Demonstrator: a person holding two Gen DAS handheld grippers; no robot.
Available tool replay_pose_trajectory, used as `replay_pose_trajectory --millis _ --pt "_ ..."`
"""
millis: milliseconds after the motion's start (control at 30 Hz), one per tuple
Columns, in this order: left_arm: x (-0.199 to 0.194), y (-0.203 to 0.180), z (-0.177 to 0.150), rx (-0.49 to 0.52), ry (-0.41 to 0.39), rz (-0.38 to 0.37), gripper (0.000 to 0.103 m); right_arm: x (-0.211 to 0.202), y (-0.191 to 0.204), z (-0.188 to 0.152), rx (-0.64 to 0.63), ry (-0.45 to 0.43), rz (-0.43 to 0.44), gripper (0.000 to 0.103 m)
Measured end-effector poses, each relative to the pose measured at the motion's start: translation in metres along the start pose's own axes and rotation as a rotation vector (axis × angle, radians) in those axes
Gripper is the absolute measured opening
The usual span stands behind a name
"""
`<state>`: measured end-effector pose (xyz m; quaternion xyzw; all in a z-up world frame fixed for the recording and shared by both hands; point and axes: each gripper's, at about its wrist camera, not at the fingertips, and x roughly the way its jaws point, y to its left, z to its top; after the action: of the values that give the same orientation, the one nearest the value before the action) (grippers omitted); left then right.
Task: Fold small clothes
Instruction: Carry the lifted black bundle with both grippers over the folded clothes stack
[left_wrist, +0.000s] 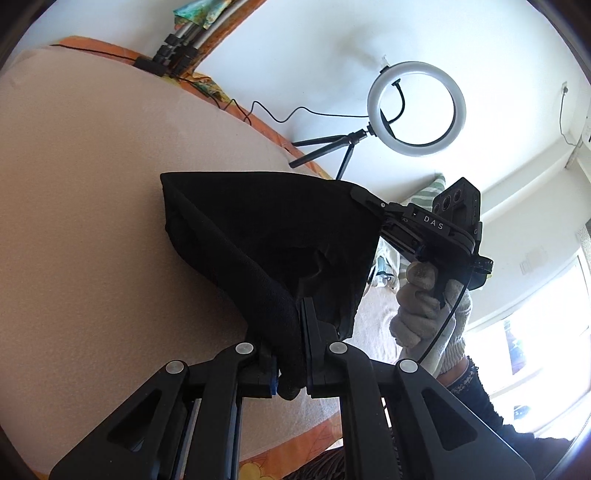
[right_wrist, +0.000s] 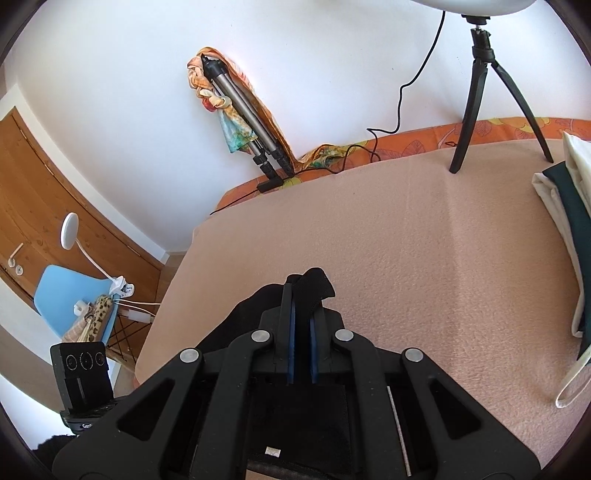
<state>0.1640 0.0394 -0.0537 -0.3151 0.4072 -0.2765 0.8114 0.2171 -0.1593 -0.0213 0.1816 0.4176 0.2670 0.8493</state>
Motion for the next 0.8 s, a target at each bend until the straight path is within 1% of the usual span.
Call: replay_pose_trajectory --millis 133,267,367,467,567,633,667,733,800 --pt "0.019 -0.022 0.005 0.046 0.016 -0.027 0.006 -0.026 -0.019 0.005 0.013 -0.027 -0.027 0.007" --pt "0.043 -0.042 0.009 0.098 0.029 -0.048 0.004 -0.048 -0.039 0.007 0.024 -0.034 -0.052 0.007" --pt "0.062 -0.047 0.01 0.07 0.053 -0.078 0.004 -0.06 -0.049 0.007 0.013 -0.038 -0.083 0.007" --pt "0.074 -0.057 0.011 0.091 0.057 -0.076 0.004 -0.071 -0.06 0.008 0.028 -0.057 -0.092 0.007" --pt "0.078 -0.055 0.012 0.099 0.058 -0.046 0.004 -0.078 -0.069 0.01 0.035 -0.059 -0.095 0.007" --pt "0.079 -0.046 0.013 0.095 0.062 -0.006 0.004 -0.076 -0.077 0.01 0.045 -0.054 -0.106 0.007" --pt "0.078 -0.038 0.012 0.077 0.073 0.005 0.004 -0.074 -0.081 0.009 0.051 -0.05 -0.113 0.007" --pt "0.077 -0.022 0.01 0.049 0.073 0.053 0.004 -0.068 -0.087 0.008 0.065 -0.044 -0.125 0.007" --pt "0.077 -0.008 0.007 0.05 0.086 0.113 0.004 -0.064 -0.092 0.007 0.079 -0.041 -0.126 0.007"
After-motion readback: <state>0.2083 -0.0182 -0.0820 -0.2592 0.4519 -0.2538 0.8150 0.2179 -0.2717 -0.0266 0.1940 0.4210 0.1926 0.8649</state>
